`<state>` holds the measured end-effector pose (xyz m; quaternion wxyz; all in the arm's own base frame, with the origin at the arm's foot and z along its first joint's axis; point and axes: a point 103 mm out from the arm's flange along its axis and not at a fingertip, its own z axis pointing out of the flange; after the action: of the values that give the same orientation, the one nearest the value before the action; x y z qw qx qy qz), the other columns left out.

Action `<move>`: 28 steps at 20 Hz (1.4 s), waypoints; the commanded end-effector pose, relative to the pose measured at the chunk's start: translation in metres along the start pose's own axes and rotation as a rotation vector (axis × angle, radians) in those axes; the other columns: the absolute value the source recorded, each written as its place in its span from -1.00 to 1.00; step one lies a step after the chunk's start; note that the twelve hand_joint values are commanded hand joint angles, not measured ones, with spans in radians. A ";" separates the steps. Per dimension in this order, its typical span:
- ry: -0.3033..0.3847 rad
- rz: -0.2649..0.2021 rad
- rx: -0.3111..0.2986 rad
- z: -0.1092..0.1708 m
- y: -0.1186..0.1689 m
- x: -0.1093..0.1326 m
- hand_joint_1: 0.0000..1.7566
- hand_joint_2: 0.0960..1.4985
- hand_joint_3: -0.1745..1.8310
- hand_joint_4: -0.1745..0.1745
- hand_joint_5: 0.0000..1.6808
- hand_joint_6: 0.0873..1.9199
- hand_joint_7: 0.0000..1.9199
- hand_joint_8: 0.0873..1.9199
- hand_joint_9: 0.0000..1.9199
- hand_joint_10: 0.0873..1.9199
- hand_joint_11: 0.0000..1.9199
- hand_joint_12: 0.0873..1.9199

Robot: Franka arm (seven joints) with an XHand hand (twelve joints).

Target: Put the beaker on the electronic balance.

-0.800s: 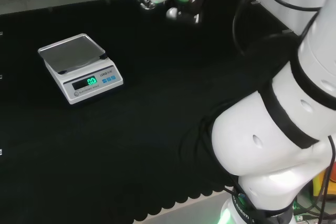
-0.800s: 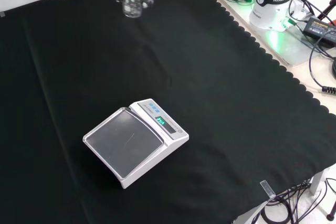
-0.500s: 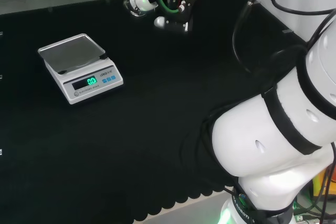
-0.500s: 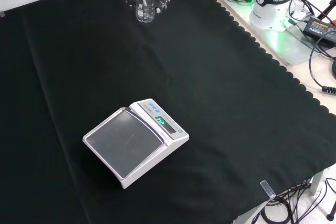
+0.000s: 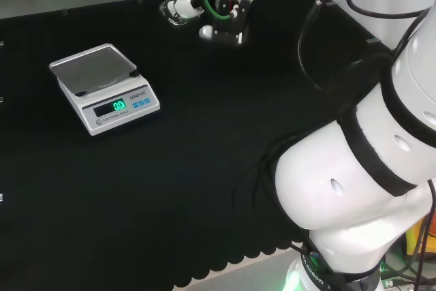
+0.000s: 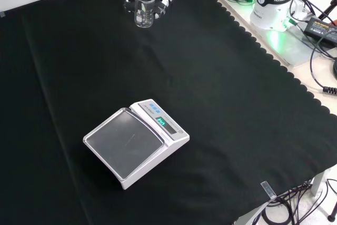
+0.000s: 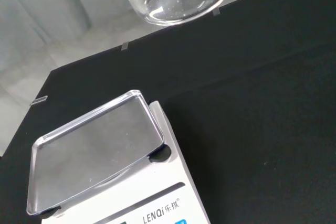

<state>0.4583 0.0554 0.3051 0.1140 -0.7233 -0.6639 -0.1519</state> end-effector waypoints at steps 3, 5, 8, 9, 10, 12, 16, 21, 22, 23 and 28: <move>0.007 -0.060 0.044 0.019 0.045 -0.006 0.31 0.41 -1.00 -0.06 0.50 -0.44 0.70 -0.79 0.53 -0.76 0.12 0.10; 0.011 -0.078 0.084 0.027 0.063 -0.005 0.31 0.41 -1.00 -0.06 0.50 -0.45 0.70 -0.79 0.53 -0.76 0.12 0.10; 0.016 -0.092 0.147 0.039 0.086 -0.002 0.32 0.41 -1.00 -0.07 0.50 -0.45 0.71 -0.79 0.54 -0.76 0.11 0.10; 0.009 -0.096 0.164 0.045 0.093 0.004 0.32 0.41 -1.00 -0.07 0.50 -0.45 0.71 -0.79 0.54 -0.76 0.11 0.10; 0.002 -0.096 0.183 0.049 0.099 0.006 0.32 0.41 -1.00 -0.08 0.50 -0.45 0.71 -0.79 0.54 -0.76 0.11 0.10; -0.011 -0.096 0.223 0.057 0.110 0.009 0.32 0.41 -1.00 -0.12 0.51 -0.46 0.71 -0.79 0.54 -0.76 0.11 0.10; -0.068 -0.119 0.292 0.077 0.131 0.035 0.32 0.40 -1.00 -0.20 0.52 -0.47 0.72 -0.79 0.55 -0.76 0.12 0.11; -0.082 -0.118 0.320 0.104 0.156 0.082 0.33 0.40 -1.00 -0.24 0.52 -0.48 0.72 -0.79 0.56 -0.76 0.12 0.11; -0.083 -0.120 0.323 0.110 0.160 0.093 0.33 0.40 -1.00 -0.24 0.52 -0.48 0.72 -0.79 0.56 -0.76 0.12 0.11; -0.086 -0.125 0.322 0.115 0.163 0.103 0.33 0.40 -1.00 -0.25 0.52 -0.48 0.72 -0.79 0.56 -0.76 0.12 0.11; -0.087 -0.135 0.323 0.141 0.170 0.151 0.33 0.40 -1.00 -0.27 0.52 -0.48 0.73 -0.79 0.56 -0.76 0.13 0.11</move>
<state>0.6374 0.1355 0.2529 0.1806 -0.6701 -0.7170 -0.0657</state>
